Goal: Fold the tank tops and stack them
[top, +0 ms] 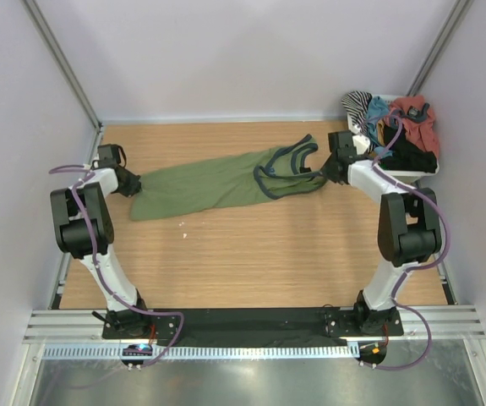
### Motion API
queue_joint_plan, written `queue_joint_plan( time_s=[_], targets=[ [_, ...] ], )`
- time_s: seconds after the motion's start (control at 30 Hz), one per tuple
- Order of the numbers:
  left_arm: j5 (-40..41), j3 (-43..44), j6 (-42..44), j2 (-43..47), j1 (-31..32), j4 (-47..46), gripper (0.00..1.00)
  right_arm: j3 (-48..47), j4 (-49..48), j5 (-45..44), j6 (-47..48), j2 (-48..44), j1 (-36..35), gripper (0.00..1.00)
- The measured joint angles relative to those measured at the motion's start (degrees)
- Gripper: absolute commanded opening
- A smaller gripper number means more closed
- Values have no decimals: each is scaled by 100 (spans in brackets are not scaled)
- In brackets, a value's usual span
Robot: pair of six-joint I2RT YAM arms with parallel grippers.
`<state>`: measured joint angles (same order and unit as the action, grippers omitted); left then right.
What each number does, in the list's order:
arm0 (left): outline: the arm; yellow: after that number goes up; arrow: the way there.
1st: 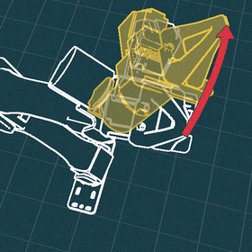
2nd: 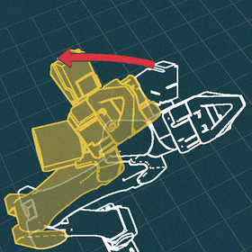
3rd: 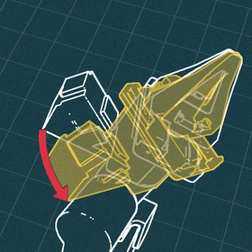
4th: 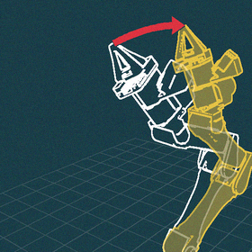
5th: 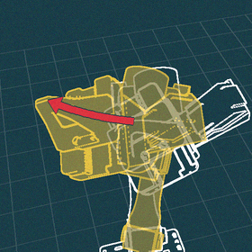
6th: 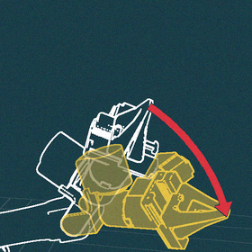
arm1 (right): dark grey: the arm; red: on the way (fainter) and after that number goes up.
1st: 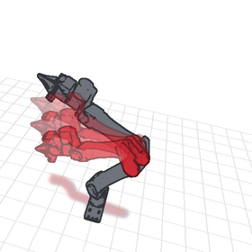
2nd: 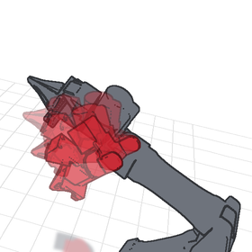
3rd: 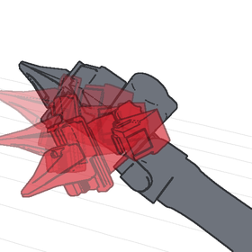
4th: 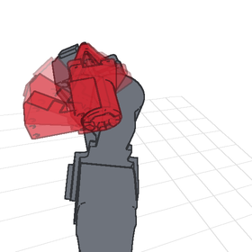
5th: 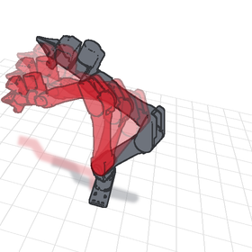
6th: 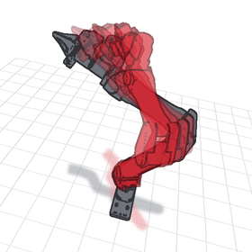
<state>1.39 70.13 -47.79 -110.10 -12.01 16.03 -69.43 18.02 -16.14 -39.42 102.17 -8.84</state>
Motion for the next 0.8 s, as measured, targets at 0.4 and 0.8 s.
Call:
queue_joint_plan(
  time_s=[0.4,0.8],
  targets=[
    [11,-949,-201,595,101,-527,0,-2138,350,-2,-2,1534,256,1],
    [240,-2483,-614,1893,922,-754,0,-4758,870,413,127,3340,592,56]
  ],
)
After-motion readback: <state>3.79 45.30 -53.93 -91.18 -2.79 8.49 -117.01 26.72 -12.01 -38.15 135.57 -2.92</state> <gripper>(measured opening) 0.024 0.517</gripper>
